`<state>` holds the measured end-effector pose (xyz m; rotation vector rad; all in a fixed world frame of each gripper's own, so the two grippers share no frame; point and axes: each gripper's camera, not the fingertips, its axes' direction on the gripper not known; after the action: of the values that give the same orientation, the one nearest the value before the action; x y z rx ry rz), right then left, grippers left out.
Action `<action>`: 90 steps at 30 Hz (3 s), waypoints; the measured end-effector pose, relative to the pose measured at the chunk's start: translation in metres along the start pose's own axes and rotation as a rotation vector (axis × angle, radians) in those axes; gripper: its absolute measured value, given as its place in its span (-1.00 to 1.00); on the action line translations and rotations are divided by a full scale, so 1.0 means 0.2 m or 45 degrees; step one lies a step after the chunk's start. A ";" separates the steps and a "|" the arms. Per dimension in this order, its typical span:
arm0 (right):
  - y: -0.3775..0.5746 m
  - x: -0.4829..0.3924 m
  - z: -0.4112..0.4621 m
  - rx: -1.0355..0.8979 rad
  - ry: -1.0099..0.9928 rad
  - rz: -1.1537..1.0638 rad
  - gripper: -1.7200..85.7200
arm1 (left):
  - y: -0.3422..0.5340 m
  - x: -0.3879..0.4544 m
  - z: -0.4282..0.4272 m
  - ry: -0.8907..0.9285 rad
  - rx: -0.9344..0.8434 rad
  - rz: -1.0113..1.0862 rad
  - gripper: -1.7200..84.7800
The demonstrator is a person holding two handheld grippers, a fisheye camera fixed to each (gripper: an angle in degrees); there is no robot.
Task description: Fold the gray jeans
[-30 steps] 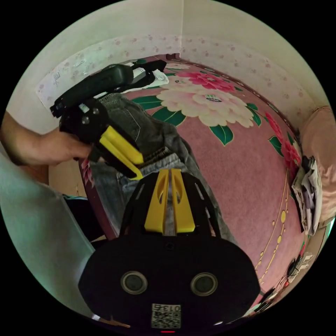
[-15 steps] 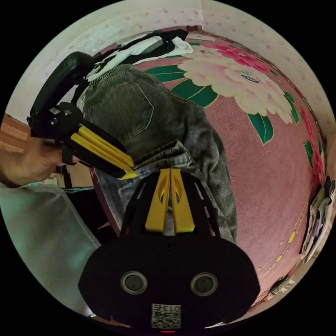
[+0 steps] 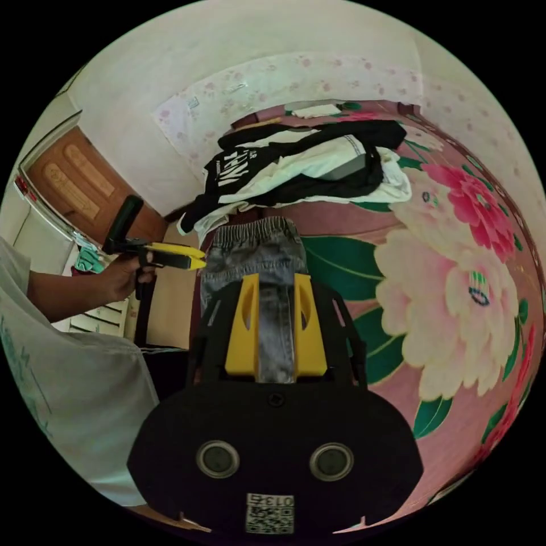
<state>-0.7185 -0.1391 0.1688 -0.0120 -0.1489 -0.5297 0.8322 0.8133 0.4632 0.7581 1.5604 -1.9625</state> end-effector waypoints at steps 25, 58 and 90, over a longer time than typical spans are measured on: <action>-0.20 -0.01 -0.20 -0.052 -0.175 -0.454 -0.77 | 0.36 0.31 -0.30 0.434 -0.001 0.445 -0.80; 2.89 -0.20 -0.79 0.086 0.057 1.186 -0.69 | 1.87 2.36 0.90 -0.339 -0.475 1.635 -0.88; 2.85 -0.63 -0.86 -0.206 0.735 0.893 -0.94 | 0.96 2.37 0.96 -0.371 -0.487 1.182 -0.81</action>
<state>-0.5155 0.4077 -0.0051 -0.0655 0.4541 0.1700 0.6079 0.5618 0.0337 0.7864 1.0587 -1.0041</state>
